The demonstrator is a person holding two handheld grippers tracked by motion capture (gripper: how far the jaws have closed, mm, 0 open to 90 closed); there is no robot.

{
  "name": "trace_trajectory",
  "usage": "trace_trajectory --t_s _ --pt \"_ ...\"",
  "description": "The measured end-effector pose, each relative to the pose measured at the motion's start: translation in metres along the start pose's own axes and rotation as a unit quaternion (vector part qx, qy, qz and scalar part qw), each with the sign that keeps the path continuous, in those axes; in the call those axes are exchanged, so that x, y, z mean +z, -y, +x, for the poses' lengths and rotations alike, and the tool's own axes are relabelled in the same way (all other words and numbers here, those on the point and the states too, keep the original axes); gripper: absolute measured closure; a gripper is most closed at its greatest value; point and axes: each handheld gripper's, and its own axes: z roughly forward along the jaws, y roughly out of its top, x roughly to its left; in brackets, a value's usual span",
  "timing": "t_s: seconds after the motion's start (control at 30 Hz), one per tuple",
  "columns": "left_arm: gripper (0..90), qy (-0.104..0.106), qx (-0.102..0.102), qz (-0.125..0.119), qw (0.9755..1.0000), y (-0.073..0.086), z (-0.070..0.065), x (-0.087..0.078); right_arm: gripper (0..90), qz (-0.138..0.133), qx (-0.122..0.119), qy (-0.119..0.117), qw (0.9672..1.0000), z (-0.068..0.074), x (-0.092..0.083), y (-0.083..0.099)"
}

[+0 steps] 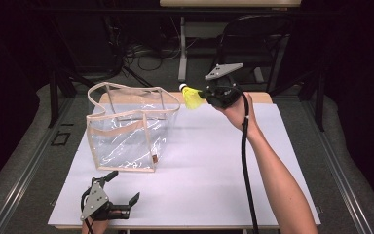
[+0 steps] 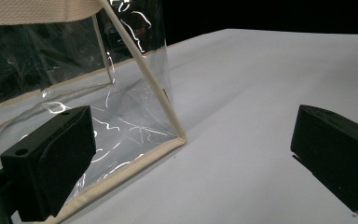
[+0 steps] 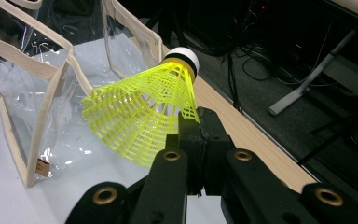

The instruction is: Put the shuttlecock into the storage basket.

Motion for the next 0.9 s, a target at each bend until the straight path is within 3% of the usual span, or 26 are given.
trace_trajectory --t_s 0.9 --pt "0.0 -0.001 0.0 -0.001 1.0 0.0 0.0 0.0 89.7 -0.007 -0.011 -0.004 0.9999 0.01 0.005 -0.024"
